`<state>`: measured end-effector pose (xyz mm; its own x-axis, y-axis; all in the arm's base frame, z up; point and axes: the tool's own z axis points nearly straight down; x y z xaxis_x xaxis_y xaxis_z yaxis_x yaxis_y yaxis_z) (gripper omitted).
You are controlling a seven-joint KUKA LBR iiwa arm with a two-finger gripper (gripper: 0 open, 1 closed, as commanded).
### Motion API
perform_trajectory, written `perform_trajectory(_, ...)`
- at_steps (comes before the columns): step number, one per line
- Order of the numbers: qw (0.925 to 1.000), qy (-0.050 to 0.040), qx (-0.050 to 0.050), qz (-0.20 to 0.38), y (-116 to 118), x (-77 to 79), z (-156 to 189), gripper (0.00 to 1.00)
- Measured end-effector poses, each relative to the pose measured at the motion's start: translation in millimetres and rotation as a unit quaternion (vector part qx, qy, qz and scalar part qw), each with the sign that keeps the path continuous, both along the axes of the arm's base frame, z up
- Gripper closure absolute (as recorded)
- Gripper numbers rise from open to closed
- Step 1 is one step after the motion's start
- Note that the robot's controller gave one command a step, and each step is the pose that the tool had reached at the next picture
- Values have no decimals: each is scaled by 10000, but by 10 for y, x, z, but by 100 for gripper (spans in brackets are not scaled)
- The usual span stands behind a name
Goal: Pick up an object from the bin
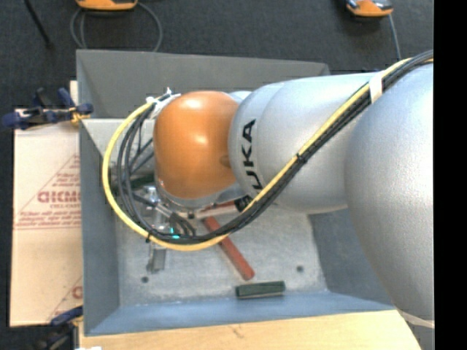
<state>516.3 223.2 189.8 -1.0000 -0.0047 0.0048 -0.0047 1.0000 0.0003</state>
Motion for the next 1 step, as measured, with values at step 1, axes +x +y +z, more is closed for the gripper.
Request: perform_trajectory(1, 9999, -12, -17, 132, -628, 441, -1240, 0)
